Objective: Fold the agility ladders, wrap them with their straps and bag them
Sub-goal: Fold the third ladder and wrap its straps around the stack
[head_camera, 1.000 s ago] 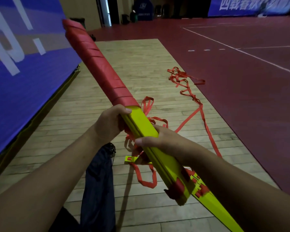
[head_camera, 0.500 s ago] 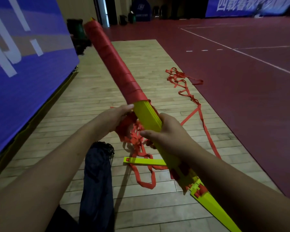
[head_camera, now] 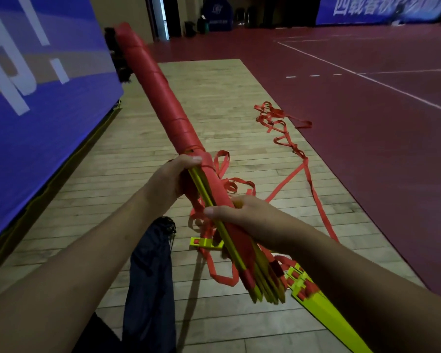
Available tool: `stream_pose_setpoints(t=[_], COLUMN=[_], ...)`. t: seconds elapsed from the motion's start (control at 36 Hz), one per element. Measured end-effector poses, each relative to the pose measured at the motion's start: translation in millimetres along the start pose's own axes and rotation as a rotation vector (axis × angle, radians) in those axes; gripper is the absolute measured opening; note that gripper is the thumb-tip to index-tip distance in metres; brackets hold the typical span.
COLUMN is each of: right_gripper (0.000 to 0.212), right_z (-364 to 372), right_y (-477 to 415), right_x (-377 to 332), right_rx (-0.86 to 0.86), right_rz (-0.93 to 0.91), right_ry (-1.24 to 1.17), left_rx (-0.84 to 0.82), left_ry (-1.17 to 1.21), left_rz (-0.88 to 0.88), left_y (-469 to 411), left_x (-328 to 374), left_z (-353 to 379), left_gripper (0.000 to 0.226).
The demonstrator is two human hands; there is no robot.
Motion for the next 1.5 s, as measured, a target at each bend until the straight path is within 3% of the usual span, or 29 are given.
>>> stream_pose_setpoints(t=[0.14,0.22,0.31,0.42,0.56,0.64,0.78,0.86,0.94,1.03,1.08,1.19,1.25,1.31,1.36,1.42,1.5], right_gripper=[0.054,0.058,0.057,0.034,0.039,0.038,0.040,0.039,0.052,0.040,0.032,0.038,0.040,0.039,0.031,0.027,0.032], right_z=[9.6,12.6,10.1,0.3,-0.8,8.9,26.0,23.5,15.1,11.1,13.0,18.7,17.4,12.1,5.4,-1.4,-9.1], right_y=[-1.5,-0.2,-0.6,0.7,-8.5,-13.7,-15.5,-16.3,-12.6,-9.7,-9.4,-14.2,-13.7,-10.3,-7.2,-7.1,-9.5], right_x=[-11.7,-14.3,-8.7,-3.5,8.3,17.3,27.0,19.9,8.0,5.3,3.9,-2.1,-4.5,-6.2,-5.7,-3.0,5.0], right_rx=[0.116,0.158,0.245,0.347,0.540,0.631,0.637,0.490,0.248,0.080,0.128,0.250,0.290,0.328,0.367,0.429,0.584], right_rz=[-0.073,-0.092,-0.125,-0.207,-0.181,-0.190,-0.272,-0.241,-0.077,-0.045,-0.084,-0.140,-0.158,-0.183,-0.211,-0.235,-0.203], right_ry=[0.041,0.043,0.125,0.182,0.323,0.401,0.541,0.355,0.145,0.032,0.086,0.127,0.092,0.088,0.114,0.192,0.421], left_rx=[0.096,0.097,0.016,-0.013,0.008,0.100,0.270,0.251,0.186,0.182,0.206,0.237,0.227,0.171,0.088,0.038,0.056], left_ry=[0.099,0.103,-0.025,-0.387,-0.294,-0.310,-0.332,-0.259,-0.140,-0.092,-0.086,-0.042,-0.059,-0.179,-0.352,-0.433,-0.327], left_rz=[0.051,0.011,-0.108,-0.271,-0.153,-0.136,-0.077,-0.040,-0.029,-0.048,-0.046,-0.040,-0.071,-0.156,-0.236,-0.290,-0.282], left_y=[-4.5,-6.7,-6.3,-4.1,-5.0,-3.4,-1.1,0.6,1.1,3.4,3.6,1.0,-1.2,-1.1,1.1,2.4,-0.1], left_x=[1.6,-3.5,-7.7,-7.6,4.6,5.0,-4.3,-3.2,-0.8,0.8,-0.2,-0.8,-1.6,-1.3,-2.9,-3.4,-1.0], left_z=[-4.1,-12.1,-18.1,-20.9,-2.5,16.7,24.3,11.9,1.4,1.3,1.4,-1.4,-6.4,-10.8,-13.5,-11.6,-1.2], left_gripper=[0.031,0.046,0.066,0.100,0.084,0.064,0.039,0.044,0.049,0.060,0.058,0.035,0.048,0.086,0.105,0.103,0.085])
Point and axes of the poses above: each hand's wrist, its own y-axis away from the middle knuckle, its own z-axis out of the palm, x = y × z, the point moved 1 cm from there along -y, towards the middle knuckle, and after that the axes turned 4 degrees about -y, right-handed, at the moved point
